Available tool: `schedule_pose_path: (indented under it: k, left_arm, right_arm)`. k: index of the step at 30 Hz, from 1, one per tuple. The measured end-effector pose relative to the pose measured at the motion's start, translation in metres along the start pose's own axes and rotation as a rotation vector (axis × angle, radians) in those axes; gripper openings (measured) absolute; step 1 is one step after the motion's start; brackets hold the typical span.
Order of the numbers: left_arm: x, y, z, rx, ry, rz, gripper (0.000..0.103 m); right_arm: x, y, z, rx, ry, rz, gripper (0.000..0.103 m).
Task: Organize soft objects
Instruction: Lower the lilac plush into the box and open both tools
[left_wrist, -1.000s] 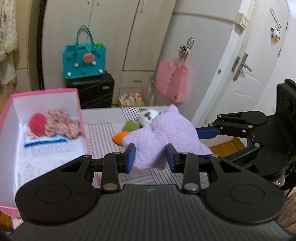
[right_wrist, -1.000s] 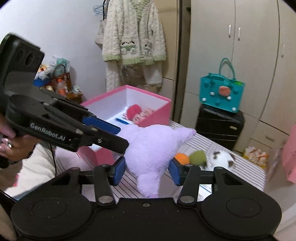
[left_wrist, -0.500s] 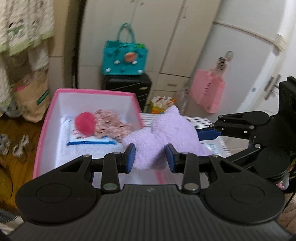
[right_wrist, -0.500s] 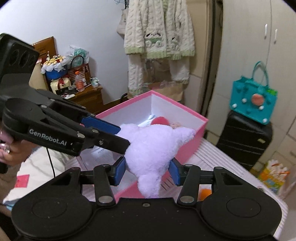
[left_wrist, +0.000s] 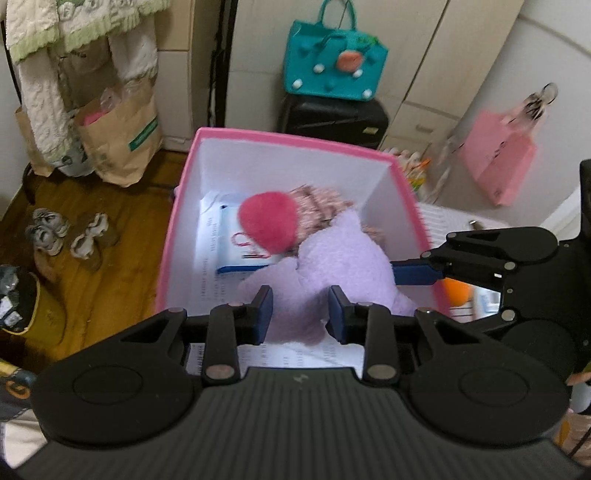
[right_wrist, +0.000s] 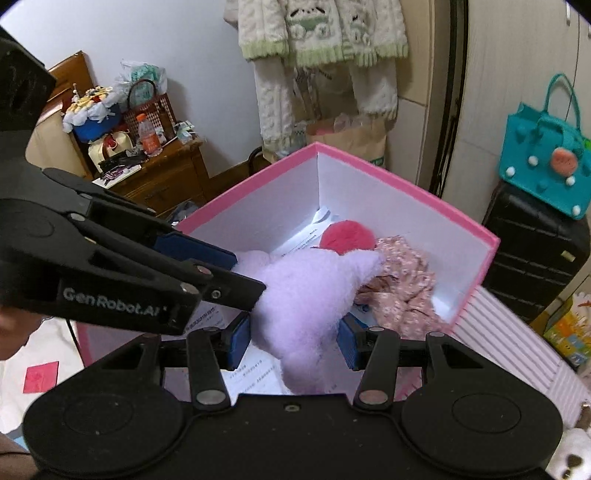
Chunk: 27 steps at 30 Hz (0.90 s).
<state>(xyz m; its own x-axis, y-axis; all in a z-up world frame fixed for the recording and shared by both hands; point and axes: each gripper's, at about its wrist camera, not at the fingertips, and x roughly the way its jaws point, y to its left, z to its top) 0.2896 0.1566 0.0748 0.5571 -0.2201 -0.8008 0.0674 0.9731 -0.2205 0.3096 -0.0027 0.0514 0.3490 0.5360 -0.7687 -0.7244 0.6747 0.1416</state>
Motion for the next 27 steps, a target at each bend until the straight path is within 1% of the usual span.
schedule_pose_path:
  k: [1,3,5,7,8,10,12,13,15,17,20,24,26,27]
  left_arm:
    - [0.003,0.001,0.000,0.005,0.008,0.002,0.030]
    - [0.009,0.004,0.002,0.001,0.015,-0.015,0.028]
    - [0.013,0.006,0.004,-0.007,0.026,-0.042,0.028]
    - [0.019,0.009,0.006,-0.013,0.033,-0.041,0.028]
    - [0.021,0.009,0.007,-0.016,0.036,-0.045,0.028]
    - [0.024,0.011,0.007,-0.020,0.041,-0.048,0.028]
    - [0.026,0.012,0.005,-0.017,0.039,-0.042,0.028]
    - [0.027,0.012,0.004,-0.013,0.039,-0.036,0.028]
    - [0.028,0.013,0.002,-0.017,0.041,-0.037,0.028]
    - [0.028,0.014,0.002,-0.014,0.041,-0.040,0.028]
    - [0.021,0.010,0.000,0.010,0.037,-0.042,0.029]
    - [0.002,-0.004,-0.002,0.069,0.016,-0.026,0.034]
    - [-0.010,-0.011,-0.004,0.076,0.006,-0.025,0.048]
    - [-0.017,-0.015,-0.005,0.079,0.002,-0.024,0.050]
  right_arm:
    - [0.005,0.000,0.001,0.013,0.004,0.002,0.054]
    - [0.015,0.000,0.004,0.028,0.022,0.029,0.047]
    - [0.022,0.001,0.004,0.062,0.048,0.077,0.038]
    - [0.027,0.004,0.005,0.049,0.041,0.045,0.035]
    - [0.029,0.004,0.005,0.043,0.042,0.037,0.030]
    - [0.032,0.001,0.006,0.051,0.052,0.035,0.025]
    - [0.034,-0.001,0.006,0.035,0.056,0.016,0.022]
    - [0.035,-0.001,0.005,0.030,0.063,0.012,0.018]
    - [0.036,-0.002,0.005,0.032,0.067,0.002,0.018]
    - [0.031,-0.002,0.004,0.024,0.052,-0.013,0.018]
    - [0.010,-0.007,-0.001,0.037,0.018,0.001,0.019]
    - [-0.029,-0.012,-0.011,0.074,-0.031,0.023,0.021]
    - [-0.049,-0.015,-0.016,0.108,-0.047,0.043,0.029]
    - [-0.057,-0.015,-0.019,0.124,-0.055,0.047,0.031]
